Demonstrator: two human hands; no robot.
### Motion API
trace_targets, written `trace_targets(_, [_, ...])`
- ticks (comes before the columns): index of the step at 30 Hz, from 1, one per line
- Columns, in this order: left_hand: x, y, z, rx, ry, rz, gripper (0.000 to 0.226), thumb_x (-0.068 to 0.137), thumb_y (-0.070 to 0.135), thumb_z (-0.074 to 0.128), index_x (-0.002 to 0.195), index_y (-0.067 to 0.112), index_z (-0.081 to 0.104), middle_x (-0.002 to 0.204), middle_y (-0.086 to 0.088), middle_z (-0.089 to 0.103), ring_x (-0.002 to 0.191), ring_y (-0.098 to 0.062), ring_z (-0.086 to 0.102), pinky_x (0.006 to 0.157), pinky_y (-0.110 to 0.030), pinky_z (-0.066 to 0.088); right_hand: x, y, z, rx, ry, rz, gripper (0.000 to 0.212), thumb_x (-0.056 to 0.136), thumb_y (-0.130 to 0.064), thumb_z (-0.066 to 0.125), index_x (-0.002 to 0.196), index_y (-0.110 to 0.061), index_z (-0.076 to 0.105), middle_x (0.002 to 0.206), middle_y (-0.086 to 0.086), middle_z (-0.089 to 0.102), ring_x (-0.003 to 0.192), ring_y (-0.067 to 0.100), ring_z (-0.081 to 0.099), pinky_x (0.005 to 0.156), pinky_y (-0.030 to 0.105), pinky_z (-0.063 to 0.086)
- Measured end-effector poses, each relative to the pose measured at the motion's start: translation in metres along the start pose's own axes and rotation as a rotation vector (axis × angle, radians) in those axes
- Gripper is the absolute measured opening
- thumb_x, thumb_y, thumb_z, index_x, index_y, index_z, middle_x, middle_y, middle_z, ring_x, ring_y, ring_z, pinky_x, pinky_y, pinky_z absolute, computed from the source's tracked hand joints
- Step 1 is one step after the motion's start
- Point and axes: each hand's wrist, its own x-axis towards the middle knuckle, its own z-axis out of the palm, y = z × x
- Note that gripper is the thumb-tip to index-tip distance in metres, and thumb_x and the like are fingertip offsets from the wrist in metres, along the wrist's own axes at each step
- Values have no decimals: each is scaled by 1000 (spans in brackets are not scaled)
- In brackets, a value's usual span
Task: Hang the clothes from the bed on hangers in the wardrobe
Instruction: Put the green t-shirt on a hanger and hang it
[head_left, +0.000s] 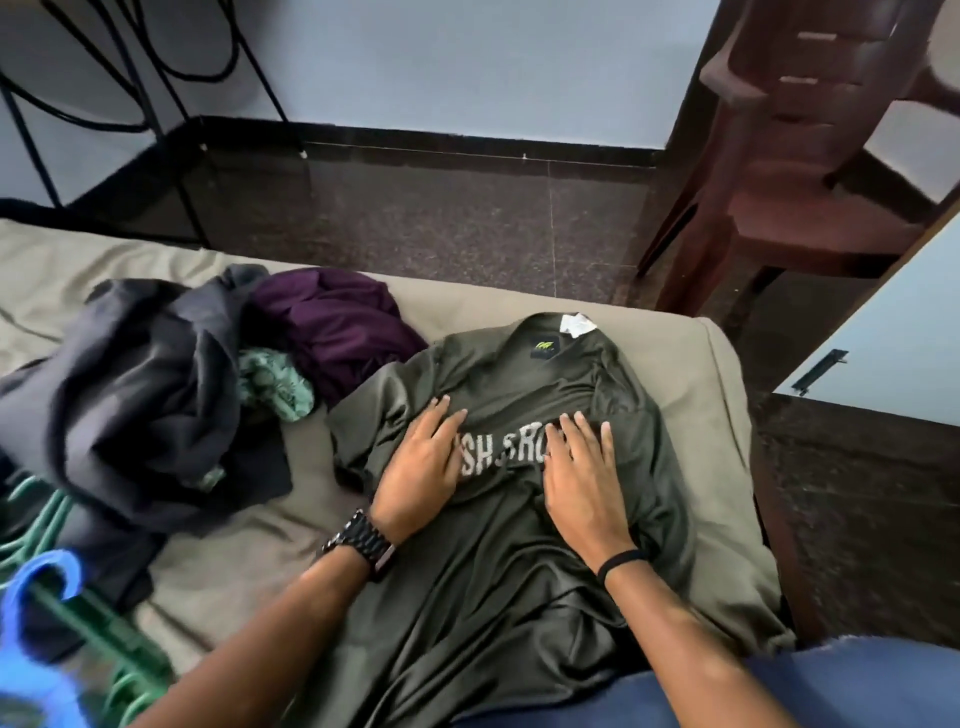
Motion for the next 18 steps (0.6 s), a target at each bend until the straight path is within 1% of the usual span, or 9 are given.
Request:
trace_targets(4, [-50,-12,-30,14,42,-17,43,89,4,61,132,3,55,141,-18,48,135,-31,41,114,-26,21,-11,-42,-10,166,-59,-154,34,83,-2,64,117,1,64,118,17,63,120,35,55,108,53,37])
trace_targets(7, [-85,-31,-50,-4,100,-139,39,88,1,60,128,3,58,135,-16,52,132,-30,44,111,-23,23,-23,-83,-14,309,-106,-268,32,89,-4,56,120,-1,62,119,13,61,118,29,54,109,42,37])
trace_targets(10, [-130,-46,-73,-25,203,-278,34,85,-2,57,119,4,62,124,-15,58,121,-31,51,105,-22,28,-36,-130,-19,522,-167,-321,30,92,-4,51,121,-3,61,115,9,60,111,23,54,102,28,37])
trace_targets(12, [-163,-57,-90,21,271,-312,34,81,1,54,113,4,64,118,-14,59,115,-32,53,105,-29,31,-45,-165,-21,649,-256,-337,28,93,-4,49,118,-4,62,114,8,59,109,22,54,97,25,37])
trace_targets(13, [-181,-66,-96,77,307,-360,34,79,1,54,112,4,64,119,-15,59,115,-34,53,107,-37,32,-52,-183,-21,691,-311,-363,27,93,-5,48,116,-4,62,114,9,59,108,23,54,96,25,37])
trace_targets(14, [-198,-74,-101,147,345,-437,35,79,1,57,113,5,64,122,-16,57,119,-36,52,109,-47,30,-57,-200,-19,719,-373,-390,27,93,-6,48,116,-5,62,115,9,59,108,23,55,96,27,37])
trace_targets(15, [-211,-79,-103,196,368,-544,37,80,1,60,117,6,62,130,-17,53,126,-37,47,112,-55,23,-62,-211,-19,724,-433,-418,27,93,-7,49,118,-7,62,117,10,59,110,24,54,97,27,36])
trace_targets(16, [-227,-82,-105,212,380,-671,41,83,5,62,124,9,58,139,-16,45,135,-35,37,114,-56,12,-68,-227,-17,729,-496,-449,29,94,-9,50,120,-8,61,118,10,59,111,24,53,98,26,35])
trace_targets(18, [-252,-86,-103,142,471,-839,50,90,20,60,138,15,44,153,-12,25,146,-25,15,116,-48,-4,-77,-256,-15,734,-617,-477,33,94,-13,52,126,-9,57,122,11,57,115,25,52,99,26,32])
